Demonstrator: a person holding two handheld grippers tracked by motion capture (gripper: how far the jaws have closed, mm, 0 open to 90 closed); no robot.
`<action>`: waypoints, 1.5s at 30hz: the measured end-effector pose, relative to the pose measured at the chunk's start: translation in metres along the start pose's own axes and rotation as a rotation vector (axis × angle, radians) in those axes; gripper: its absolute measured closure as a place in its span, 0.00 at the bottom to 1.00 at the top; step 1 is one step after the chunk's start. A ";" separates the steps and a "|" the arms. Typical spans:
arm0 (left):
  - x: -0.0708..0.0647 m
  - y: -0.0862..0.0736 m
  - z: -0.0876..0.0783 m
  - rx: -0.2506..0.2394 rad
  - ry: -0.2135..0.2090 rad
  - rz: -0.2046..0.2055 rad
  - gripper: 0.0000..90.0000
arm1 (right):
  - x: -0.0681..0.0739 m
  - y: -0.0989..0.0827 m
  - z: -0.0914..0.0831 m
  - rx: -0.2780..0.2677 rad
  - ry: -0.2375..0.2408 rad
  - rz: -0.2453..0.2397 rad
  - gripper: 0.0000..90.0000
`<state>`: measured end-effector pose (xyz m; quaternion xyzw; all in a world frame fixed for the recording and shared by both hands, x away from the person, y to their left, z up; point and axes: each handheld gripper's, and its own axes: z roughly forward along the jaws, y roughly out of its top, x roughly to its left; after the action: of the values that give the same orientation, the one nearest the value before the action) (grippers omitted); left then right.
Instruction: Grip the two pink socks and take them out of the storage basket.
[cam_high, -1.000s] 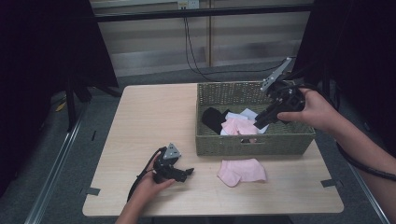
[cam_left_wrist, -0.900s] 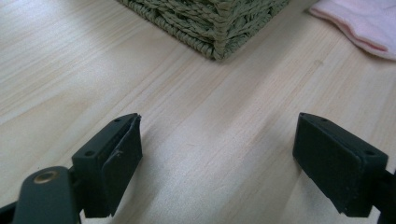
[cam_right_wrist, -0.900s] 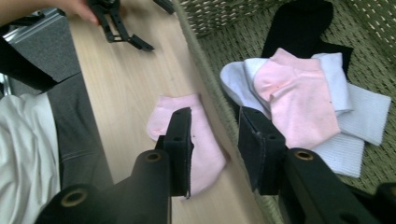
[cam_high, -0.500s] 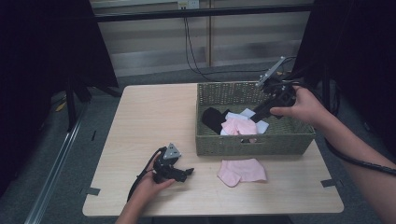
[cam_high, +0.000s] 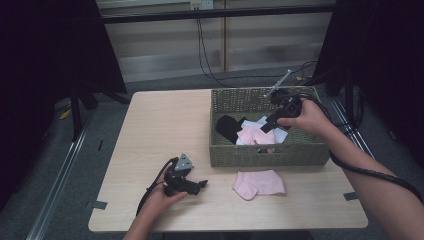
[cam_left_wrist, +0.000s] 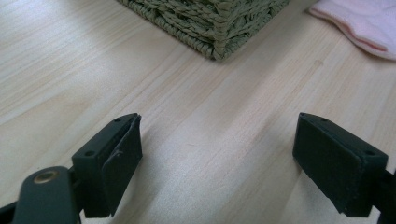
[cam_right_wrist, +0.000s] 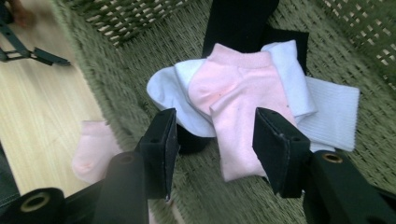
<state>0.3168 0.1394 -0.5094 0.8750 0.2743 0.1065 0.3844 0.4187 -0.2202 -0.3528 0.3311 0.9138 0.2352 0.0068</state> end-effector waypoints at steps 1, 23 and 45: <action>0.000 0.000 0.000 -0.001 -0.003 -0.004 0.17 | -0.002 -0.001 0.003 0.003 0.000 -0.002 0.56; 0.000 0.000 0.000 -0.001 -0.004 -0.008 0.17 | -0.014 0.001 0.052 0.042 0.025 0.065 0.63; 0.000 0.000 0.000 -0.001 -0.005 -0.008 0.17 | -0.011 0.009 0.077 0.107 0.036 0.068 0.72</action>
<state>0.3165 0.1391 -0.5097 0.8739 0.2770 0.1031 0.3860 0.4458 -0.1885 -0.4190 0.3577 0.9132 0.1921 -0.0354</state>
